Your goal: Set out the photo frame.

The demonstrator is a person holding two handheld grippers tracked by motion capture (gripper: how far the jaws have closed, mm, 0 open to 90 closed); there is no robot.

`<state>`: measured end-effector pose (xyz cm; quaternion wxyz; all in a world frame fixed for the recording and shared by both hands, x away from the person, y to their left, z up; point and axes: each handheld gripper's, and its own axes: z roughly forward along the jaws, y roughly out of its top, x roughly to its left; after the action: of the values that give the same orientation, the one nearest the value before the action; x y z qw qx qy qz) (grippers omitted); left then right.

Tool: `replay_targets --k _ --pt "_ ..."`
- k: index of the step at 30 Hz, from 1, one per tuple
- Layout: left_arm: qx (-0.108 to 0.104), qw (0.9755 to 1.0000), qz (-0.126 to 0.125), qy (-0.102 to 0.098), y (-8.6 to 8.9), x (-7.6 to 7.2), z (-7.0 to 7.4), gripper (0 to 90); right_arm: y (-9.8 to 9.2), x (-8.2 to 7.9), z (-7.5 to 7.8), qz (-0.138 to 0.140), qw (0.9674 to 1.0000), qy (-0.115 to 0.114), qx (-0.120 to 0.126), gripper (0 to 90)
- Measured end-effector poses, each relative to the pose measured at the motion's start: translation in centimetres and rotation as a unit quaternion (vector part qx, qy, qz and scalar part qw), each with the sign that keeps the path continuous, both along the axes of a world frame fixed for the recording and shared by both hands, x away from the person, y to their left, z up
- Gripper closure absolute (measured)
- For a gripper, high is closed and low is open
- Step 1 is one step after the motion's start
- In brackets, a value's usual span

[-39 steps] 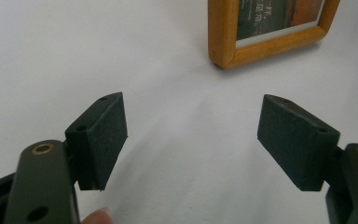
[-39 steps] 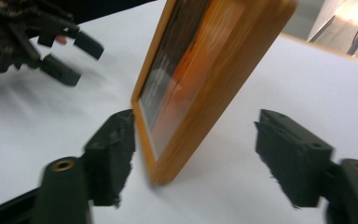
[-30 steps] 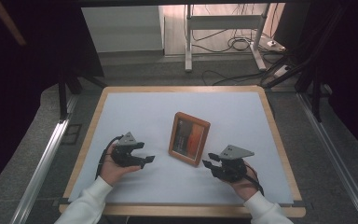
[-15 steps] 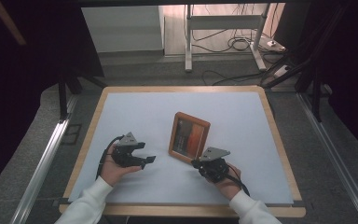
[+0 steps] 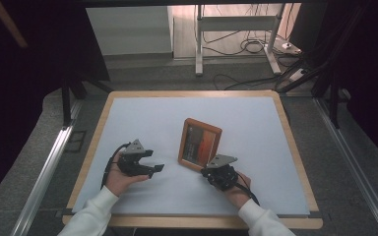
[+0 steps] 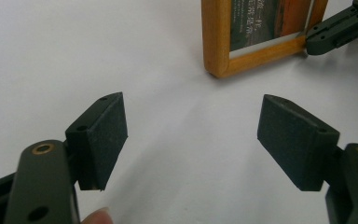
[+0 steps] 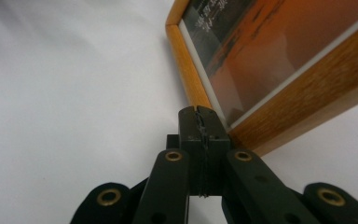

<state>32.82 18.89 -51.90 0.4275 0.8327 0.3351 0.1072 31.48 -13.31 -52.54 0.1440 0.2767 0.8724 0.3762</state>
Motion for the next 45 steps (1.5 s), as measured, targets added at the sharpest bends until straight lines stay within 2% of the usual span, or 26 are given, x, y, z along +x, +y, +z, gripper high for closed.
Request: replay_targets --k 19,32,34,39,45 --pt "0.001 1.0000 -0.002 0.001 -0.1 0.0 -0.1 23.6 -1.9 0.8 0.0 -0.028 0.9996 0.000 0.004 89.6" --pt "0.000 1.0000 0.000 0.001 0.0 0.1 -0.1 23.5 -2.4 0.9 0.0 -0.031 0.9995 -0.003 0.009 89.6" --pt "-0.001 1.0000 -0.001 -0.002 -0.1 0.1 0.0 23.5 -2.3 0.7 0.1 -0.027 0.9995 -0.003 0.018 89.5" --pt "0.002 1.0000 -0.003 -0.003 -0.1 0.0 0.1 23.4 -2.8 -0.3 1.2 -0.022 0.9990 -0.019 0.033 89.5" --pt "-0.002 1.0000 -0.003 -0.005 0.1 -0.2 0.3 23.4 -5.8 -0.5 1.9 -0.039 0.9972 -0.016 0.062 87.2"
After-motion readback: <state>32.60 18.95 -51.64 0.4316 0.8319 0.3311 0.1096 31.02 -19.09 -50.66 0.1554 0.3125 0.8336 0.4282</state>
